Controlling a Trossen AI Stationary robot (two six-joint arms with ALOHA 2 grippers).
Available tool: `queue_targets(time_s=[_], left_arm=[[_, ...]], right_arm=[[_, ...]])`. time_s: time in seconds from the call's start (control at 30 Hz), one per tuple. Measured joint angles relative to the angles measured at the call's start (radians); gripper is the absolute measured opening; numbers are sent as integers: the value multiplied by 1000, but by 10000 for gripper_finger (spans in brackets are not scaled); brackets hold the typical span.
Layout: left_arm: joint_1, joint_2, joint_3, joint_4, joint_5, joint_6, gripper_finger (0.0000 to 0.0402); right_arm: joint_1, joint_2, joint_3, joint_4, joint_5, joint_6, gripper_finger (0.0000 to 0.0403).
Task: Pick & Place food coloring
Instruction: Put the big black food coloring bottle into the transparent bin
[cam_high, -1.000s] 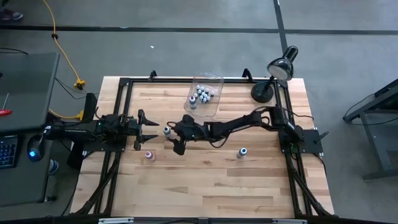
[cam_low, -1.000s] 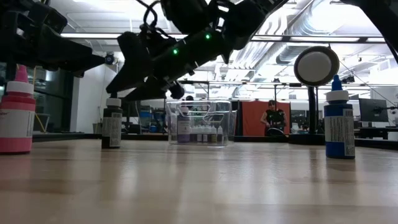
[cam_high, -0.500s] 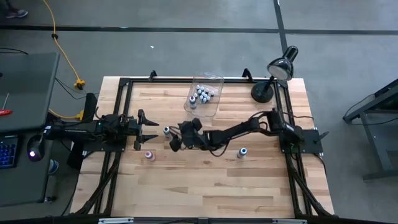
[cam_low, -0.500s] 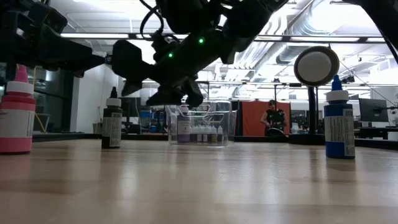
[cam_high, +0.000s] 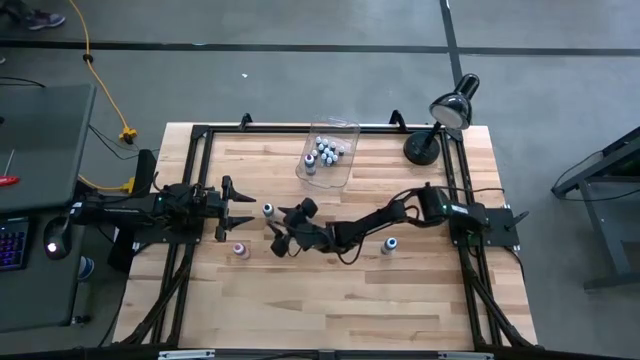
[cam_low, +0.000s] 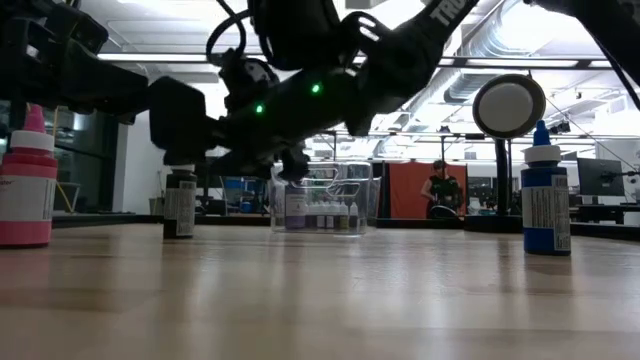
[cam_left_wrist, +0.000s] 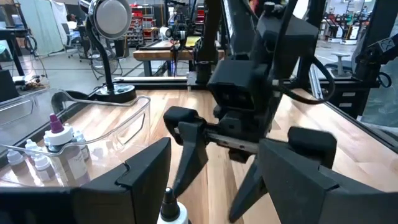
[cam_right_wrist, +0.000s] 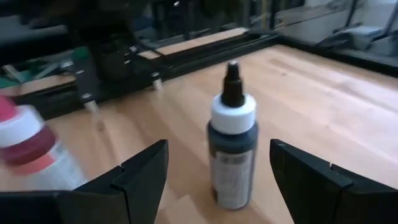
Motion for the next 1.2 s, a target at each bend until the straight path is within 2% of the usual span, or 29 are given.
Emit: queue_targets(time_s=[0.1, 0.33, 0.57, 1.2], left_arm=[[0, 0, 0, 0, 0, 0, 239], [0, 0, 0, 0, 0, 0, 239], [0, 0, 0, 0, 0, 0, 239], [0, 0, 0, 1, 0, 0, 239]], right_arm=[[-1, 13, 19, 25, 47, -37, 268], [-1, 58, 55, 86, 6, -97, 268], [-12, 69, 66, 91, 42, -101, 268], [-49, 69, 88, 61, -28, -89, 268]])
